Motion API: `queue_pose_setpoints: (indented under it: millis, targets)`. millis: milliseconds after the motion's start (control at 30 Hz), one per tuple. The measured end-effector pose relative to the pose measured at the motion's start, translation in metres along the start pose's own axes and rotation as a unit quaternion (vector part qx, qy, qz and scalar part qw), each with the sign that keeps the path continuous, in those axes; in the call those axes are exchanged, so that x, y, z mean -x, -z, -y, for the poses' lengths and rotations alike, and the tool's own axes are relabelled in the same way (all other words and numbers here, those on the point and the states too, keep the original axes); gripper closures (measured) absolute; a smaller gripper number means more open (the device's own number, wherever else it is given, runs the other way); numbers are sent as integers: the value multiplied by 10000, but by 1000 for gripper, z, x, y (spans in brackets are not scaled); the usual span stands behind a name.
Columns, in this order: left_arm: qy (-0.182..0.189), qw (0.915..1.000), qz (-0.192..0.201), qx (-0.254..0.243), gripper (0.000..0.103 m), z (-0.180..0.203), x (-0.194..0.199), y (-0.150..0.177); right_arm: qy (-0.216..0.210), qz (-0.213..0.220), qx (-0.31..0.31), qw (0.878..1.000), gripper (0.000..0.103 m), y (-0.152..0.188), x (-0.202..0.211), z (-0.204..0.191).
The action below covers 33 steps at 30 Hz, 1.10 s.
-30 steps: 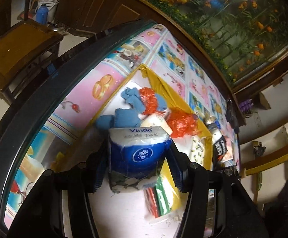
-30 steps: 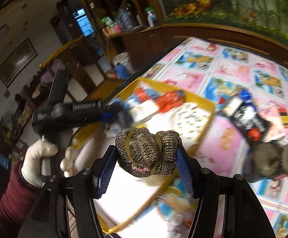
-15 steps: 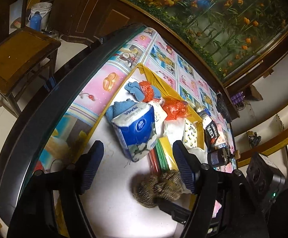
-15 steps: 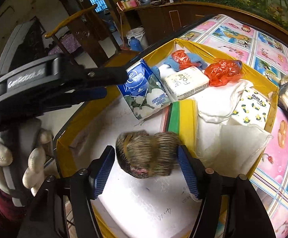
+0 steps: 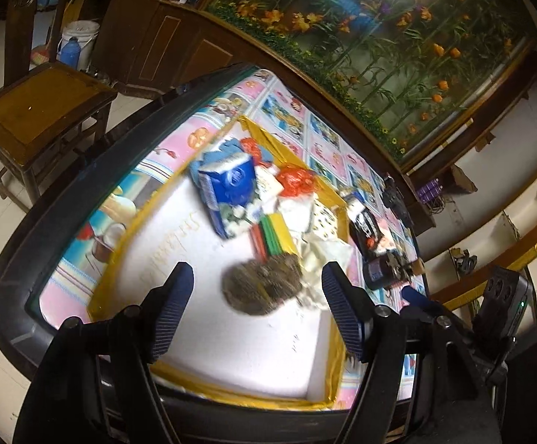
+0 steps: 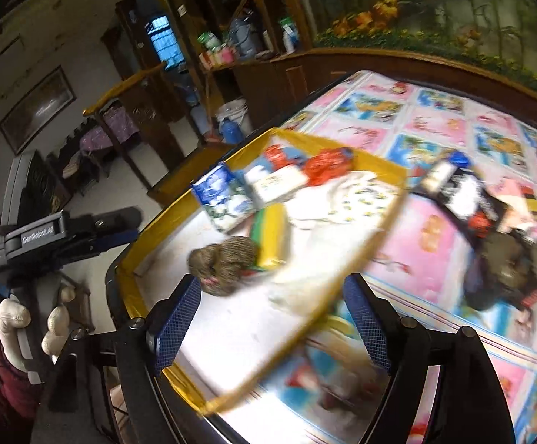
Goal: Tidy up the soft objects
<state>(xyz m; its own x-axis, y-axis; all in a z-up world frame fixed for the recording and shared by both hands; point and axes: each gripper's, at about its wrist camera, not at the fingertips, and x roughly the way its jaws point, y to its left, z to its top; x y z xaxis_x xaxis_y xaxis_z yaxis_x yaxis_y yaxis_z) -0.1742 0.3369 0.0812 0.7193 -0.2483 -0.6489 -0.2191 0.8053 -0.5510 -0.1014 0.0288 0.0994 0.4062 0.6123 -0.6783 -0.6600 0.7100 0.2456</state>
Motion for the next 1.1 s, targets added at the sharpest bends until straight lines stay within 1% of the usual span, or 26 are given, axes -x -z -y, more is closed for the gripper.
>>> queue_pose_setpoints:
  millis: [100,167,233,267,333,400,467,567,667,833,967,1100]
  targets:
    - [-57,9993,186,-316,32,22,8,21,325,275,-322,9986,18,21,39,35]
    - [-284,9974,349,-566,32,35,10,34,541,424,-556,9961,17,38,65,56]
    - [-501,9941,413,-874,32,49,9,44,737,528,-781,9928,16,52,85,76]
    - [-565,9923,384,-1029,32,55,6,49,854,589,-917,9904,16,61,98,89]
    - [-541,9912,254,-1183,32,64,-1,55,1027,676,-1121,9861,16,73,115,106]
    - [-438,9921,148,-1163,32,68,-5,59,1170,775,-1337,9810,16,86,132,122]
    - [-400,9922,83,-1175,32,72,-9,64,1207,857,-1488,9777,16,92,142,129]
    - [-412,9906,-56,-1301,32,83,-17,74,1207,944,-1647,9744,15,103,151,139]
    - [-408,9887,-155,-1435,31,91,-21,81,1158,934,-1713,9739,15,107,150,143]
    - [-319,9865,-303,-1575,32,104,-29,87,1073,949,-1788,9734,15,106,144,159]
    - [-281,9858,-447,-1597,32,110,-41,88,1048,956,-1824,9729,15,93,137,174]
    - [-136,9866,-627,-1501,32,116,-55,85,1023,881,-1835,9737,15,64,133,192]
